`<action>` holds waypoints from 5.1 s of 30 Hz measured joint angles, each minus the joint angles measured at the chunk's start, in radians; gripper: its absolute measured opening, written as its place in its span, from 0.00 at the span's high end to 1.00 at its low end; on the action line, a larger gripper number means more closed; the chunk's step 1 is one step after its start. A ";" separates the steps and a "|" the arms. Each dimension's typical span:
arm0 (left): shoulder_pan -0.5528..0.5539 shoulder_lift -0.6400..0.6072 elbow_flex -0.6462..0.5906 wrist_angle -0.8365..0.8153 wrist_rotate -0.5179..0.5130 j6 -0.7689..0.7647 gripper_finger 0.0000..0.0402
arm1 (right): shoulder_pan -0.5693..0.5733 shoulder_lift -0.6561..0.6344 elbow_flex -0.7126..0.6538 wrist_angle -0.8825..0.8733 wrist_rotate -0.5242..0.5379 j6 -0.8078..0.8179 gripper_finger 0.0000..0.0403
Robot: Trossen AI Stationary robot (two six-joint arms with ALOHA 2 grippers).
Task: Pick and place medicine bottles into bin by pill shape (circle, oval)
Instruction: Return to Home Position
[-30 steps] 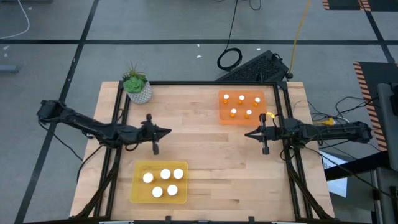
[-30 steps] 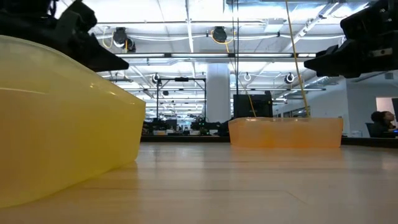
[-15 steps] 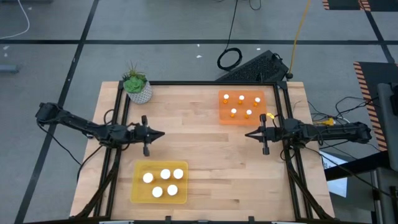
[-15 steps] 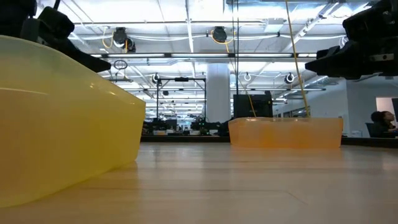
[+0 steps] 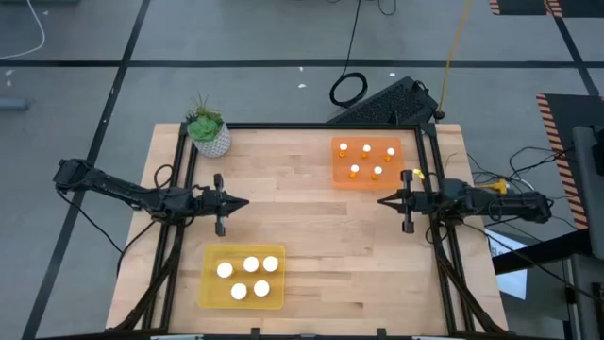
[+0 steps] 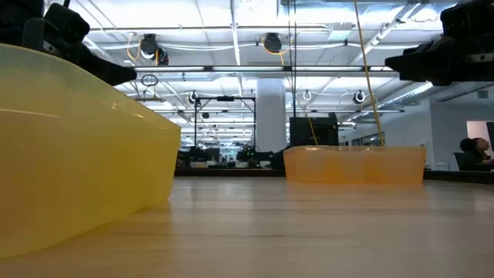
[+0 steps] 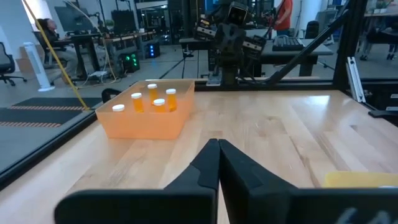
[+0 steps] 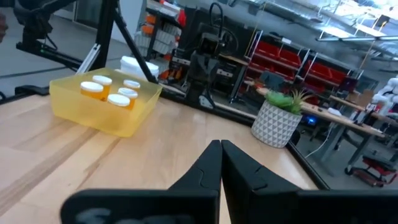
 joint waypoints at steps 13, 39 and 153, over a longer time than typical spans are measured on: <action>0.000 0.001 0.000 0.002 0.000 0.003 0.97 | -0.001 -0.055 -0.035 -0.059 0.072 0.003 1.00; 0.000 -0.309 0.000 -0.353 0.054 0.067 0.99 | -0.001 -0.055 -0.035 -0.046 0.024 0.077 1.00; 0.220 -0.568 0.001 -0.530 0.330 0.079 0.91 | -0.001 -0.055 -0.035 -0.044 0.022 0.078 1.00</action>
